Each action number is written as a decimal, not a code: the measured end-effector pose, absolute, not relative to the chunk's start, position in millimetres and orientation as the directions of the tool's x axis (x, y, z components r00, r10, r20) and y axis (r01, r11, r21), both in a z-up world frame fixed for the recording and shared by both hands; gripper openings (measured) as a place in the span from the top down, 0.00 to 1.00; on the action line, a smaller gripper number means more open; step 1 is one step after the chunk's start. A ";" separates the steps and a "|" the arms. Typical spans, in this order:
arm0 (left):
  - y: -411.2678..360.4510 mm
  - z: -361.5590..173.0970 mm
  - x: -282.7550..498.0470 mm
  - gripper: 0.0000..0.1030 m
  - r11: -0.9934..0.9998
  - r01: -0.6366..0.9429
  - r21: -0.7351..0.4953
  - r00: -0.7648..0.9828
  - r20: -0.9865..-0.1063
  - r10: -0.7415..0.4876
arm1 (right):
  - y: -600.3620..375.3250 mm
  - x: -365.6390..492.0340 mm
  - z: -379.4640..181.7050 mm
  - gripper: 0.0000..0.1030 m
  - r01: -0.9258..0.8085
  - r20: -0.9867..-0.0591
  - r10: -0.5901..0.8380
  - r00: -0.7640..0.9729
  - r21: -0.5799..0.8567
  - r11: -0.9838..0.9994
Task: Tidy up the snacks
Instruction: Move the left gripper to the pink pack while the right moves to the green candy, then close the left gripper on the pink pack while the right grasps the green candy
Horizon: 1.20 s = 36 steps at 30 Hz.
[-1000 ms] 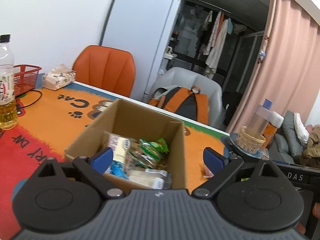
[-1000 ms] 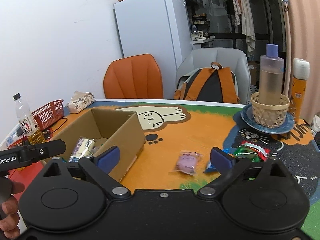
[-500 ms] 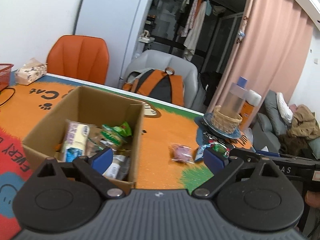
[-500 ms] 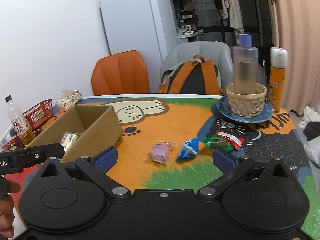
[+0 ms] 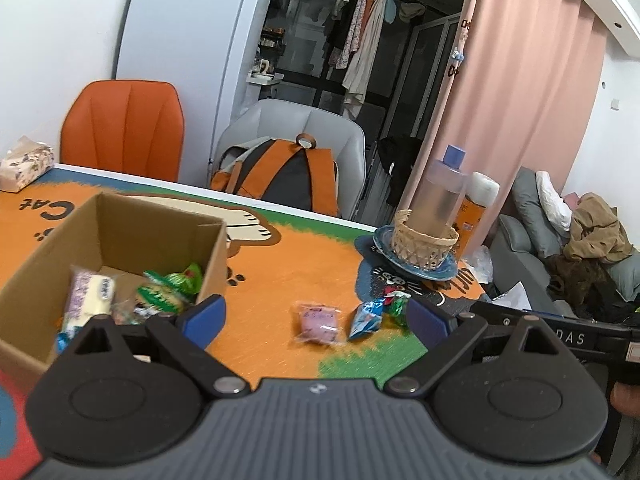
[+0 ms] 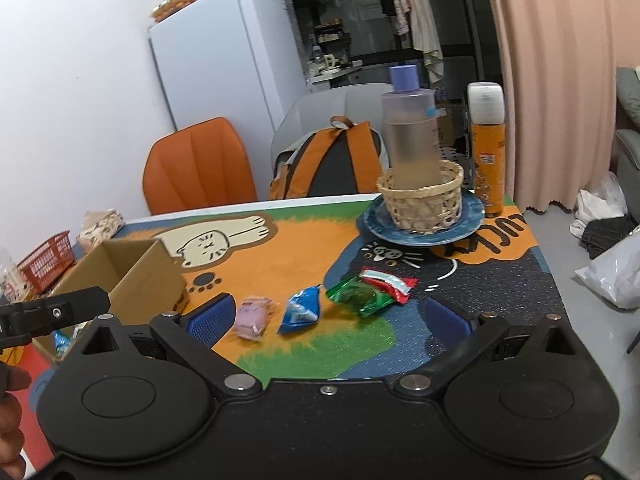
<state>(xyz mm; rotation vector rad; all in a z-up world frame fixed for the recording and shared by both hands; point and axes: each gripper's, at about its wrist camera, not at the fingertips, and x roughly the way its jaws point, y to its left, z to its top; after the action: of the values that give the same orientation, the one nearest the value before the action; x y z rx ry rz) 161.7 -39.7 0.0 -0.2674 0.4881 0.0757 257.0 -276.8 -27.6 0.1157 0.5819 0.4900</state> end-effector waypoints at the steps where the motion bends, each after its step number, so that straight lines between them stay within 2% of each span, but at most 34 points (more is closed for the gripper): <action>1: -40.5 -0.1 165.2 0.07 0.962 -0.136 -0.236 0.880 -0.475 0.008 | -278.5 259.6 -28.3 0.01 -0.408 -0.499 0.474 0.725 0.244 0.880; 9: -48.1 -5.9 192.2 0.09 0.961 -0.159 -0.228 0.863 -0.504 0.023 | -280.6 285.1 -32.3 0.10 -0.383 -0.511 0.478 0.715 0.285 0.879; 17: -50.7 -18.5 222.0 0.15 0.955 -0.204 -0.213 0.845 -0.532 0.062 | -271.9 308.3 -43.1 0.14 -0.364 -0.537 0.475 0.697 0.307 0.880; 26: -50.6 -42.5 256.1 0.25 0.952 -0.230 -0.203 0.797 -0.600 0.065 | -259.5 340.6 -55.1 0.16 -0.328 -0.566 0.460 0.684 0.325 0.887; 36: -48.3 -64.2 282.9 0.26 0.953 -0.245 -0.176 0.753 -0.654 0.073 | -249.2 364.4 -77.4 0.16 -0.314 -0.584 0.449 0.676 0.323 0.893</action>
<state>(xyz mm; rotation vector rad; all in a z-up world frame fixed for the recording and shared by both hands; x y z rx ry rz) 282.9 -48.3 -64.2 -0.2589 0.6987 0.1756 364.4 -249.2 -77.4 0.2030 0.7088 0.4323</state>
